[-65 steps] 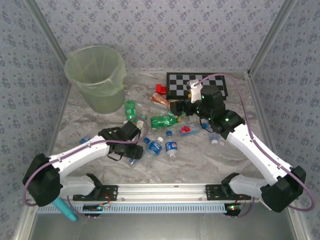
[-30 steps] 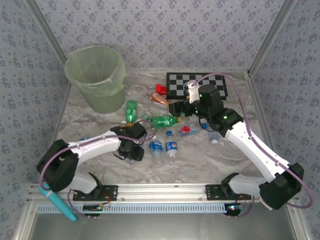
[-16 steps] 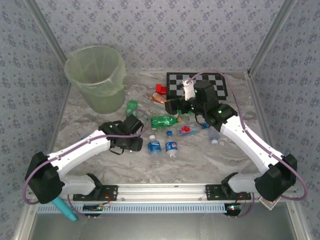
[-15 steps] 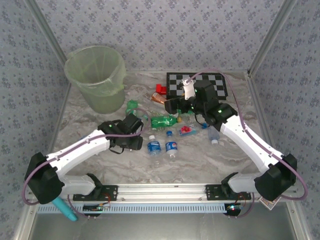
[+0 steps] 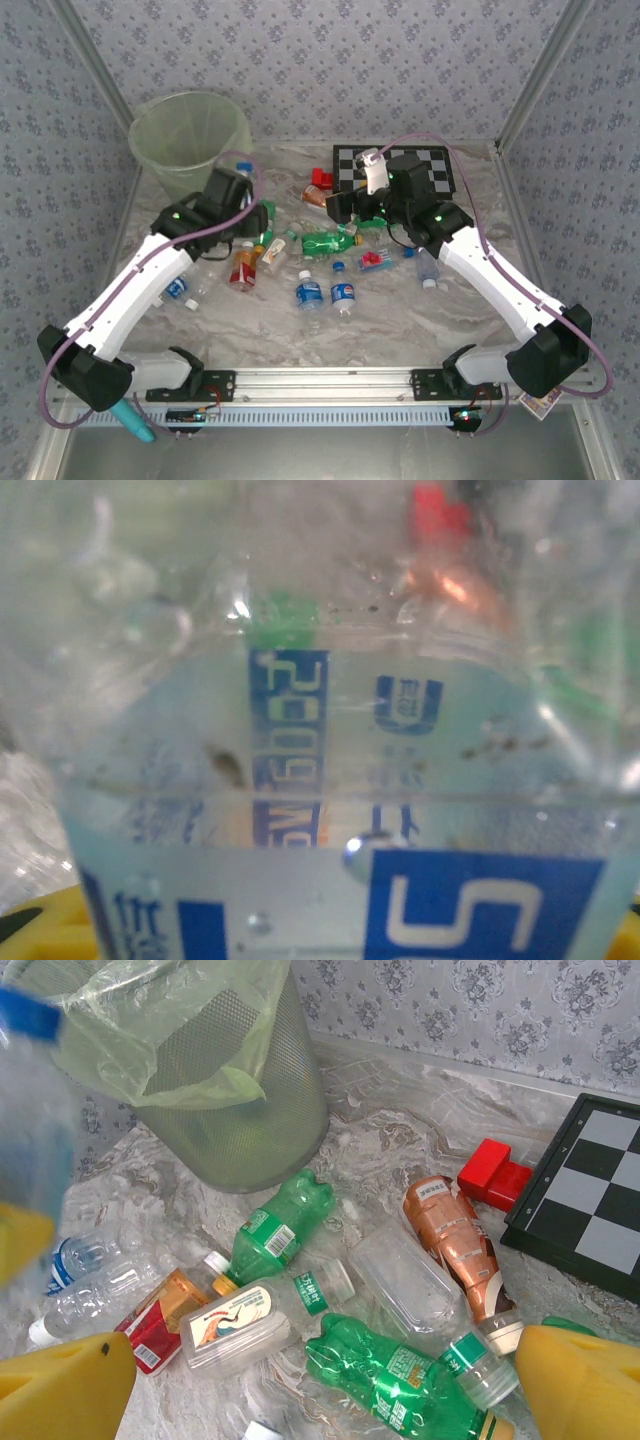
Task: Put the plastic bottles in the bin
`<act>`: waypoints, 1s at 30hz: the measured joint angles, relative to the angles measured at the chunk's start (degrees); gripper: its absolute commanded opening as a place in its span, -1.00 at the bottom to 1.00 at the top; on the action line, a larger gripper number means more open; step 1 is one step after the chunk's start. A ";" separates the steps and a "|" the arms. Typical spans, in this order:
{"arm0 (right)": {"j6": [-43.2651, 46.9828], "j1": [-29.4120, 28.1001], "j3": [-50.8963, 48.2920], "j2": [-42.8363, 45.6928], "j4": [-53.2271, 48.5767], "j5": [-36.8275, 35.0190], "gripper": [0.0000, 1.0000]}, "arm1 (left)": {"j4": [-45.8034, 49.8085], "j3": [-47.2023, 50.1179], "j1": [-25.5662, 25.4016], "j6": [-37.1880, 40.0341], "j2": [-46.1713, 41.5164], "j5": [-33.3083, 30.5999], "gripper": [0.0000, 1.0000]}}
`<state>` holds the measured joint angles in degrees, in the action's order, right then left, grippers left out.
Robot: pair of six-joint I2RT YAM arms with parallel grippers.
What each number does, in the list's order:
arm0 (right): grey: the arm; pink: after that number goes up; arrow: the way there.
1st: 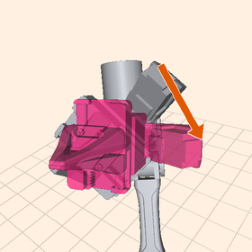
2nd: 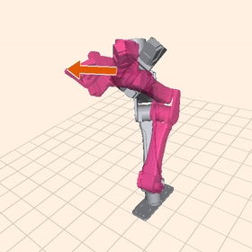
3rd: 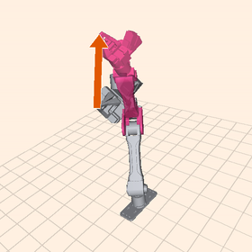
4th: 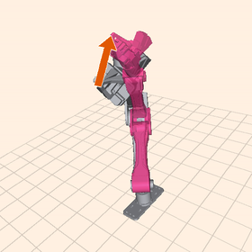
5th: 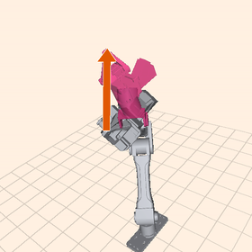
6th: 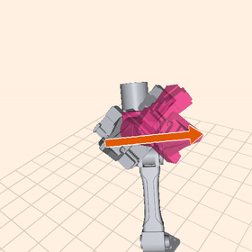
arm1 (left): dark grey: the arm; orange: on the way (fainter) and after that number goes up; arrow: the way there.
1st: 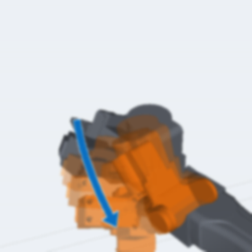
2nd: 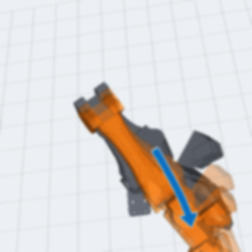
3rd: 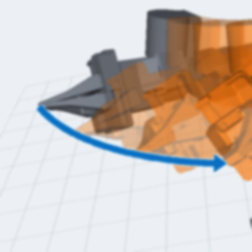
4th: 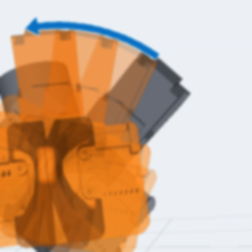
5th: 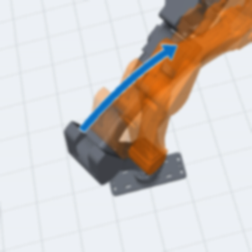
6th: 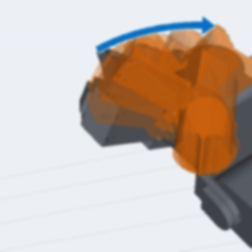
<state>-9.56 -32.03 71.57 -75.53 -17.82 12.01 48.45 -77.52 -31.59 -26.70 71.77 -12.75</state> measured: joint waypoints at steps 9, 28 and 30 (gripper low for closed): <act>0.02 0.02 0.81 0.00 -1.57 -0.17 0.99 | -0.66 -13.62 9.18 2.32 3.91 0.09 0.16; 1.33 0.02 2.84 1.75 -5.62 -0.81 0.99 | -3.45 -36.79 24.28 4.04 24.00 1.64 0.19; 1.53 0.02 2.84 2.14 -6.19 -0.90 0.99 | -3.30 -38.84 25.09 4.22 26.12 1.81 0.20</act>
<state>-8.03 -32.01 74.41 -73.38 -24.01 11.11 45.15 -116.36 -6.50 -22.48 97.89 -10.94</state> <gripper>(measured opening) 0.995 0.599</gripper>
